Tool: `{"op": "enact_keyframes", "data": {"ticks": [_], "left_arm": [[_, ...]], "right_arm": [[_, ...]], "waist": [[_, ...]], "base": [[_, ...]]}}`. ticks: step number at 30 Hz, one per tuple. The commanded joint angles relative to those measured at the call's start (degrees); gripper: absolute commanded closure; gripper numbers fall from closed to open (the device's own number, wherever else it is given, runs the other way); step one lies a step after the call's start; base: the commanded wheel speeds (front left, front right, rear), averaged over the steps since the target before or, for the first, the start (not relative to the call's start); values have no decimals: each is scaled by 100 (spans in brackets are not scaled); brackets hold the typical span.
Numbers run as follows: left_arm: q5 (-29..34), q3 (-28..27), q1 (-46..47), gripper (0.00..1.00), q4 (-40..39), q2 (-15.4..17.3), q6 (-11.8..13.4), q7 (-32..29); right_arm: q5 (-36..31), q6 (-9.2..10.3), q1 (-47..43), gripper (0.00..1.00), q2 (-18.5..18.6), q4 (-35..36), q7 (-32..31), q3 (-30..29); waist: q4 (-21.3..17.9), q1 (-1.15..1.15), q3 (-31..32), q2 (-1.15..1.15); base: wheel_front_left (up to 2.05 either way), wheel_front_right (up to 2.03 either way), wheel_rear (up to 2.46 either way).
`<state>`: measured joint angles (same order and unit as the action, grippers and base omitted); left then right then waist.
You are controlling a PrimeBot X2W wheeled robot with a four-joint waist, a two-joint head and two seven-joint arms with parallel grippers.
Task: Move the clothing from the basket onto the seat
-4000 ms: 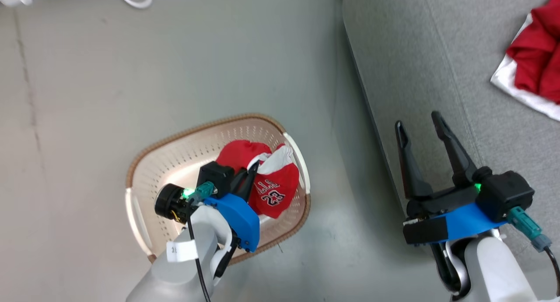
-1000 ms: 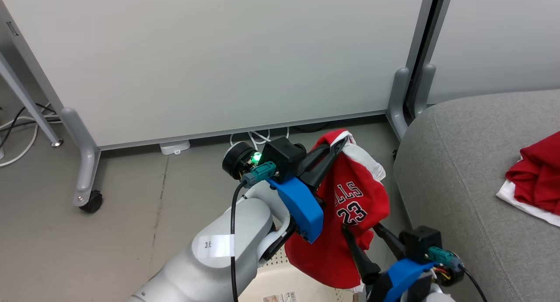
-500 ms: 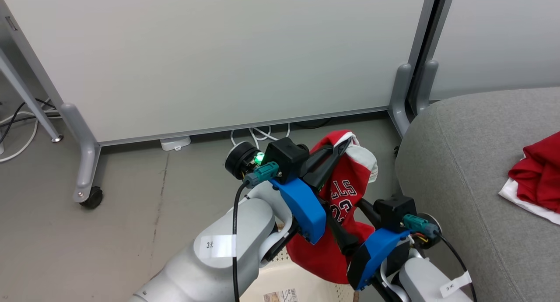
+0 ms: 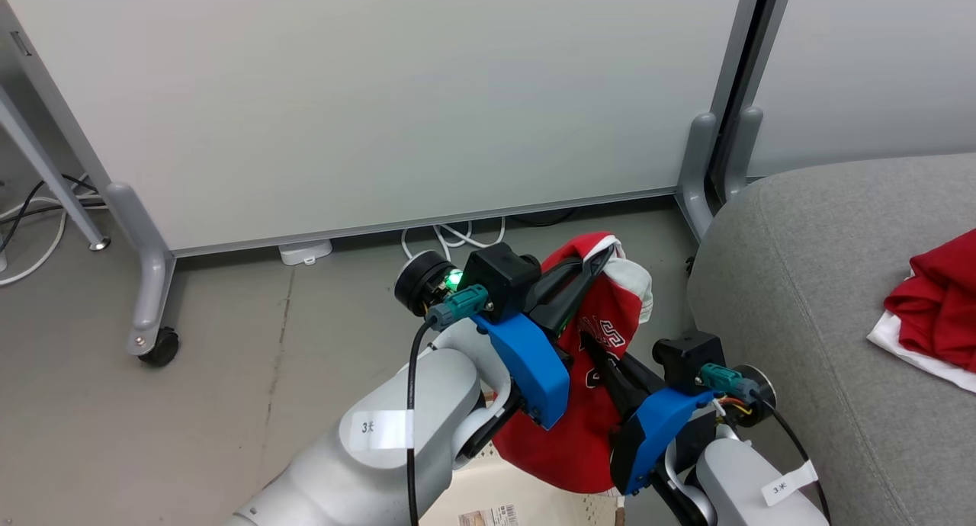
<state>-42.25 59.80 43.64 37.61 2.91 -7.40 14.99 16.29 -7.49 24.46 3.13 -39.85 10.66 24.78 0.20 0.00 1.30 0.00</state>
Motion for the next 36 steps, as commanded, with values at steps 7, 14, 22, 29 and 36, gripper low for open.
{"op": "enact_keyframes", "data": {"ticks": [7, 14, 22, 29, 36], "left_arm": [[-12, -36, 40, 100, 29, -2, -11, 29], [-22, -47, -23, 100, 47, -2, -11, 29], [-114, 51, -103, 13, 67, -2, -11, 29], [-128, 70, -106, 0, 127, -2, -11, 28], [-35, -45, -169, 0, 147, -2, -11, 28]], "right_arm": [[60, -1, 112, 100, -24, -78, 62, 73], [86, -1, 84, 100, -26, -105, 114, 104], [68, -1, 25, 100, -28, -99, 142, 90], [82, -1, -5, 100, -28, -74, 156, 90], [54, -1, -18, 100, -28, -55, 170, 53]], "waist": [[-84, 0, 7, 0], [-156, 0, 38, 0], [-175, 0, 88, 0], [-176, 0, 111, 0], [-171, 0, 106, 0]], "base": [[0, 0, 0], [0, 0, 0], [0, 0, 0], [0, 0, 0], [0, 0, 0]]}}
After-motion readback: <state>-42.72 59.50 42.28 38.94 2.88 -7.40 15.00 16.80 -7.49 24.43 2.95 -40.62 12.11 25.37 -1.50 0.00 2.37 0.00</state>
